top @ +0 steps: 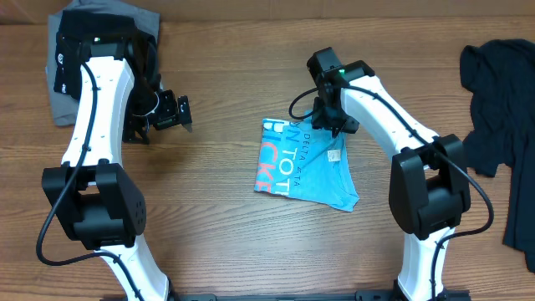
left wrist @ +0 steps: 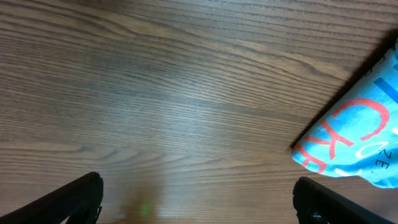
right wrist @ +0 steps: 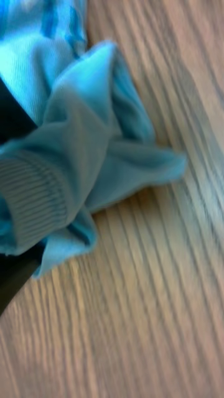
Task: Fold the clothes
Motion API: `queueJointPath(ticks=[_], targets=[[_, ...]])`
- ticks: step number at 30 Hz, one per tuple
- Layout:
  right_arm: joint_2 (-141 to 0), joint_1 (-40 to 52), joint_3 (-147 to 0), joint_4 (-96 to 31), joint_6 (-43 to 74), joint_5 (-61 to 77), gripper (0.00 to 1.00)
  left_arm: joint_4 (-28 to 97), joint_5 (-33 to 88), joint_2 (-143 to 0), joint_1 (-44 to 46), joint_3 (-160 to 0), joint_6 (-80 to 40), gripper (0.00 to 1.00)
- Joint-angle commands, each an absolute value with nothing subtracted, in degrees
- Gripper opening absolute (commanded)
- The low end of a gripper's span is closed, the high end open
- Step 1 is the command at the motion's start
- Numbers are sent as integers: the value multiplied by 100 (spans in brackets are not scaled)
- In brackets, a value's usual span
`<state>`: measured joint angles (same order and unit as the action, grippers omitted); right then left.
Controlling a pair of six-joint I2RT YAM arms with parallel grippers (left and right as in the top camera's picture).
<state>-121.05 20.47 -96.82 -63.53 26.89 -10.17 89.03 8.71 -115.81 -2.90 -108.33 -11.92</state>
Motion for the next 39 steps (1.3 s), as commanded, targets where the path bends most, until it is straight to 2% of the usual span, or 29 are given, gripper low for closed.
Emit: queueJointPath(ticks=[1, 4, 6, 17, 19, 20, 22, 25, 32, 39], targets=[[-12046, 1809, -9675, -6368, 2655, -1199, 37, 8912, 836, -11502, -296, -10798, -1225, 100], [-12046, 1629, -9675, -6418, 2655, -1194, 28, 8910, 836, -11502, -296, -10798, -1225, 100], [-12046, 1514, -9675, -6464, 2655, -1166, 25, 8910, 836, -11502, -296, -10798, -1225, 100], [-12053, 1234, -8908, -6034, 2657, -1022, 27, 8908, 836, -11502, -296, -10798, -1225, 100], [-12055, 1234, -8652, -5898, 2668, -1028, 47, 8908, 836, -11502, -296, -10798, -1225, 100], [-12055, 1234, -8536, -5876, 2740, -1050, 61, 8908, 836, -11502, -296, -10798, -1225, 100], [-12055, 1223, -8519, -5948, 2832, -1087, 76, 8906, 836, -11502, -296, -10798, -1225, 100], [-12022, 1173, -8611, -6182, 2921, -1282, 90, 8906, 836, -11502, -296, -10798, -1225, 100], [-11957, 965, -9592, -7496, 3330, -1577, 93, 8906, 838, -11502, -296, -10798, -1225, 100], [-11657, 974, -10213, -8545, 3236, -760, 98, 8906, 836, -11502, -296, -10798, -1227, 100]])
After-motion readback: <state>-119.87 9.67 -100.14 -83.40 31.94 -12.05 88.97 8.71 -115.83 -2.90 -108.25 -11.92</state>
